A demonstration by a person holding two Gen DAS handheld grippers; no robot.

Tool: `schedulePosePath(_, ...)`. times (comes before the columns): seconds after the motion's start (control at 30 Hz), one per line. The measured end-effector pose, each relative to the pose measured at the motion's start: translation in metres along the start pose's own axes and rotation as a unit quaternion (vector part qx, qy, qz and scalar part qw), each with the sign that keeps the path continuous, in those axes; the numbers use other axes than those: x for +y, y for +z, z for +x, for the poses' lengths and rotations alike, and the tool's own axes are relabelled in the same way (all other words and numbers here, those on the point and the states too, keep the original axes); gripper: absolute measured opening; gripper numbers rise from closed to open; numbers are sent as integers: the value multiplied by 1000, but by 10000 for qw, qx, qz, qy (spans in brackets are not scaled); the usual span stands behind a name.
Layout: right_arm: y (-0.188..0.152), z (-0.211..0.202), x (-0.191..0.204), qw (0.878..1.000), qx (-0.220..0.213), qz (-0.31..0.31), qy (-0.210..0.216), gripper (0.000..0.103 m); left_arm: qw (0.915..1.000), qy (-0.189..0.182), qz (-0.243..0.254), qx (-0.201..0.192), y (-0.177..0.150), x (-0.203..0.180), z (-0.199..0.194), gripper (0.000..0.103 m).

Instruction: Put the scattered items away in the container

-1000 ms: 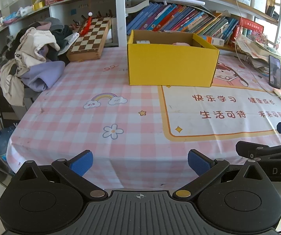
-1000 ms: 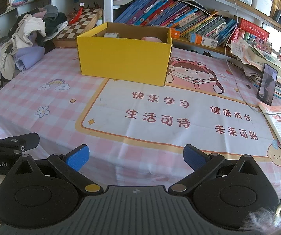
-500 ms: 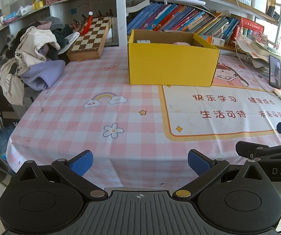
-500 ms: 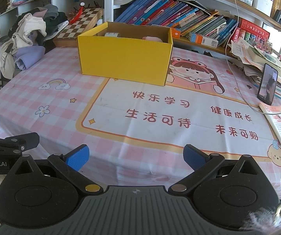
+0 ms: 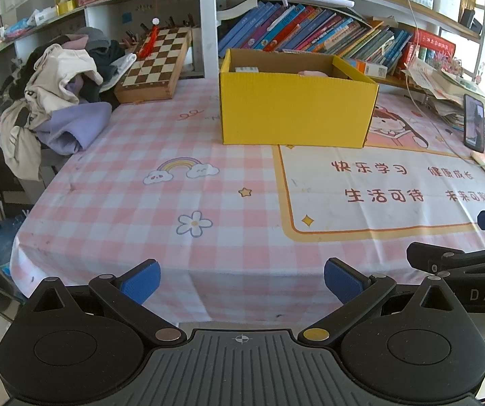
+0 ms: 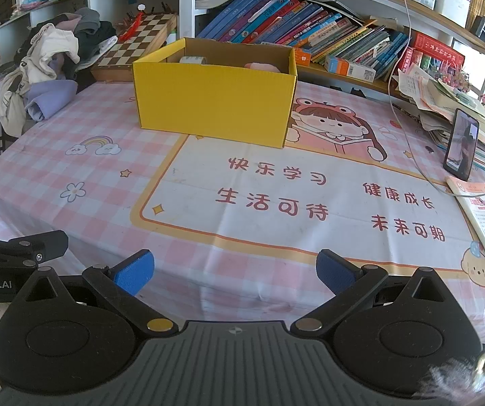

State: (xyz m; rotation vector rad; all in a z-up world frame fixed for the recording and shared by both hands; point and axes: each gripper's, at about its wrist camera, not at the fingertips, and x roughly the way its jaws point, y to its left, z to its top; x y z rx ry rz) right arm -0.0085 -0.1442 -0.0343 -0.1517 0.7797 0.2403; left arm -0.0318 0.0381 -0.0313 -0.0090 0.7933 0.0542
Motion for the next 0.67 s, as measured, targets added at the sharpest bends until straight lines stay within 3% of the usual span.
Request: schedulePosePath(0.67, 1, 3, 0, 10000, 43, 5, -13, 103, 9998, -172, -66, -98, 2, 1, 0, 103)
